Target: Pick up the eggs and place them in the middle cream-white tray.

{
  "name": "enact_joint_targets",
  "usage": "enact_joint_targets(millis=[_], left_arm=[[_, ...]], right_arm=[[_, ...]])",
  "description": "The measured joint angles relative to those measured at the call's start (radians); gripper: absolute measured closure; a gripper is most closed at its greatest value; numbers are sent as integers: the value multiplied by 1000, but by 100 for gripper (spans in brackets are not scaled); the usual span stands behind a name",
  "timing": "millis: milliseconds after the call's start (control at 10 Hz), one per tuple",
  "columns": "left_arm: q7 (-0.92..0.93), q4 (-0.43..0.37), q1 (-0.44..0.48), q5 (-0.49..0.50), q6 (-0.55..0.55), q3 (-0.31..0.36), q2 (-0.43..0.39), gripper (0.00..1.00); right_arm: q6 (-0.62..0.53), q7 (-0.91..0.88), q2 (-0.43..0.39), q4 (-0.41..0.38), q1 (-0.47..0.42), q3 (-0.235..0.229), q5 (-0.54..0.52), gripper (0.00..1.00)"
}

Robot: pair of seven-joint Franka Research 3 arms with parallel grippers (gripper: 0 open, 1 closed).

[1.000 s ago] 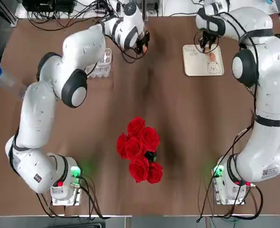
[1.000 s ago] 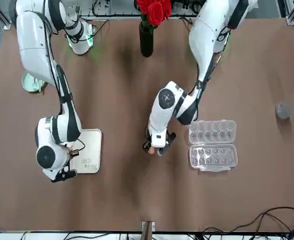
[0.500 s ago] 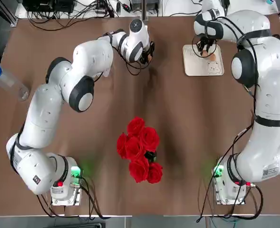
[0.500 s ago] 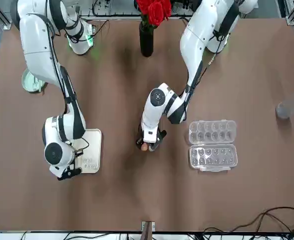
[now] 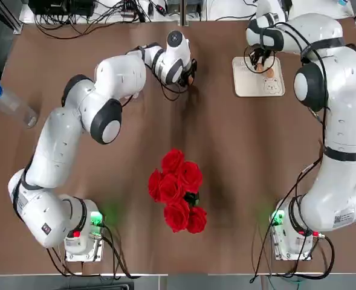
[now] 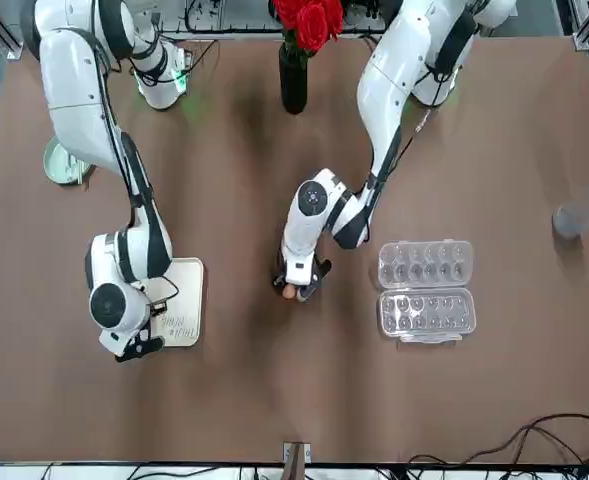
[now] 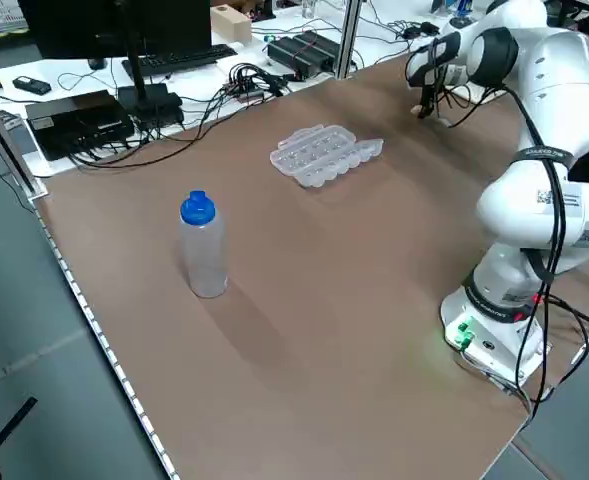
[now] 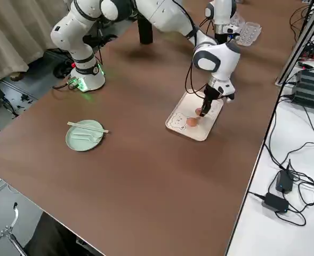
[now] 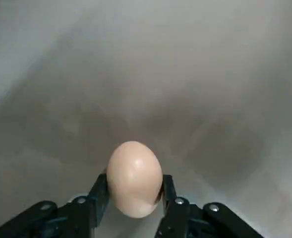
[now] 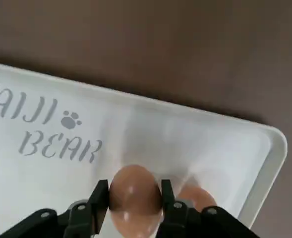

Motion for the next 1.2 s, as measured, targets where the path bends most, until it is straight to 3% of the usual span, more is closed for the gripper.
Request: enact_joint_targets(millis=[200, 500, 700, 800, 1000, 1200], left_arm=[[4, 4, -2, 2, 0, 3, 0, 42], [8, 27, -1, 15, 0, 7, -8, 1], [8, 30, 9, 19, -58, 13, -53, 0], [8, 32, 21, 20, -119, 15, -93, 0], [21, 38, 61, 20, -319, 17, -213, 0], [45, 36, 111, 21, -548, 18, -362, 0]], right_arm=[[7, 0, 5, -2, 1, 0, -2, 52], [8, 0, 7, -2, 1, 0, -11, 37], [8, 0, 7, -2, 2, 1, -18, 10], [8, 0, 7, -2, 3, 1, -19, 3], [-15, 0, 5, 4, 6, 4, -20, 3], [-186, 0, -3, 73, 24, 13, -19, 1]])
